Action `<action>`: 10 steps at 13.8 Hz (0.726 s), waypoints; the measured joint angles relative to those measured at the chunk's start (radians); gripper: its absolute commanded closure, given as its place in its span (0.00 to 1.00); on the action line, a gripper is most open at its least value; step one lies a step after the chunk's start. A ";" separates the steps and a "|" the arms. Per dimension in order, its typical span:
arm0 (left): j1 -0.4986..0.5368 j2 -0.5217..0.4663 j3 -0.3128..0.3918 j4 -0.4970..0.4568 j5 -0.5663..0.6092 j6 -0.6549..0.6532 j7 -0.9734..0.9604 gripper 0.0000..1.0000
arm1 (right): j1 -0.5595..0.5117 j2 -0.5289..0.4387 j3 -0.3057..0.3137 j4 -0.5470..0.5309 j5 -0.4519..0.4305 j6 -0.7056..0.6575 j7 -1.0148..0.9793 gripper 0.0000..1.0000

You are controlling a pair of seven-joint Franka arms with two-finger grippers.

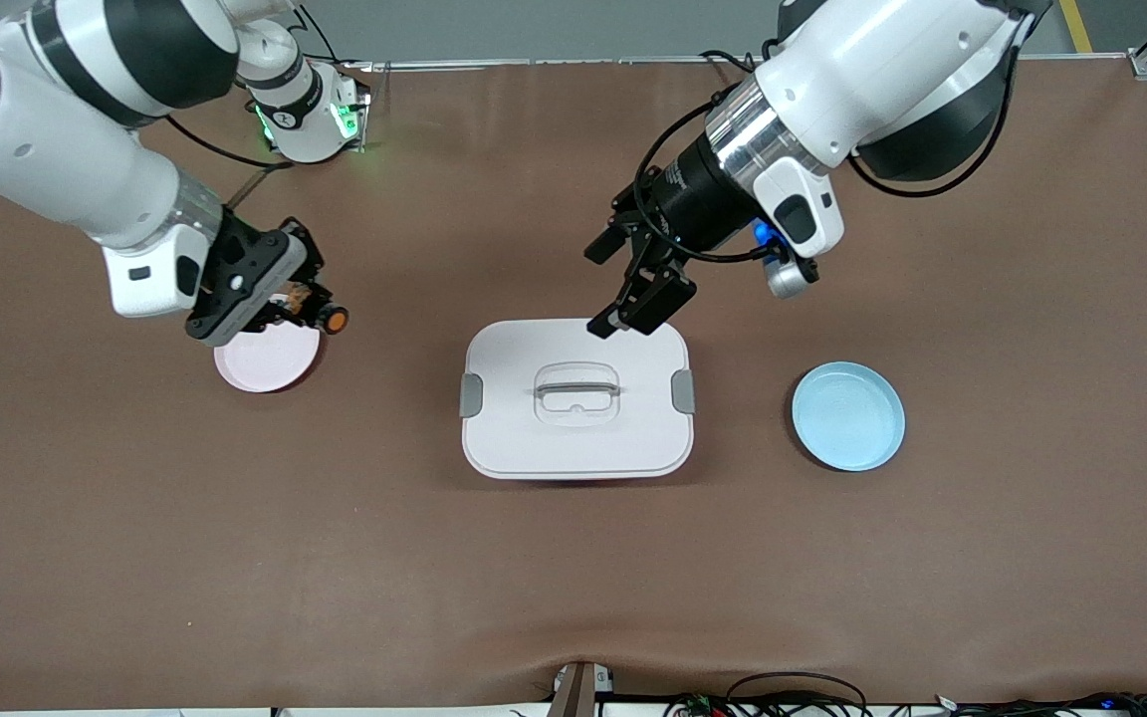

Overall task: Transfer orange switch to right arm and place
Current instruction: 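Open the left gripper and withdraw it while the right gripper moves switch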

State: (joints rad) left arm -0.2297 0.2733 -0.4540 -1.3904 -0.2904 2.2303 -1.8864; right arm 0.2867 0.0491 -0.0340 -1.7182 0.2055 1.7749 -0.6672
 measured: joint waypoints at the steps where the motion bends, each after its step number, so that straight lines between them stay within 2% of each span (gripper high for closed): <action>1: 0.002 -0.008 0.001 0.000 0.016 -0.041 0.072 0.00 | -0.019 -0.011 0.000 -0.022 -0.021 -0.003 -0.051 1.00; 5: 0.079 -0.032 0.003 0.000 0.023 -0.204 0.391 0.00 | -0.095 -0.091 -0.002 -0.180 -0.074 0.026 -0.284 1.00; 10: 0.191 -0.065 0.007 0.001 0.025 -0.401 0.832 0.00 | -0.234 -0.187 -0.003 -0.504 -0.087 0.239 -0.623 1.00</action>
State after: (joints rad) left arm -0.0386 0.2080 -0.4473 -1.3898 -0.2652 1.8292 -1.0545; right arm 0.0525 -0.1381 -0.0372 -2.2221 0.1185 2.0136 -1.2898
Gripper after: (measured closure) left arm 0.000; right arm 0.564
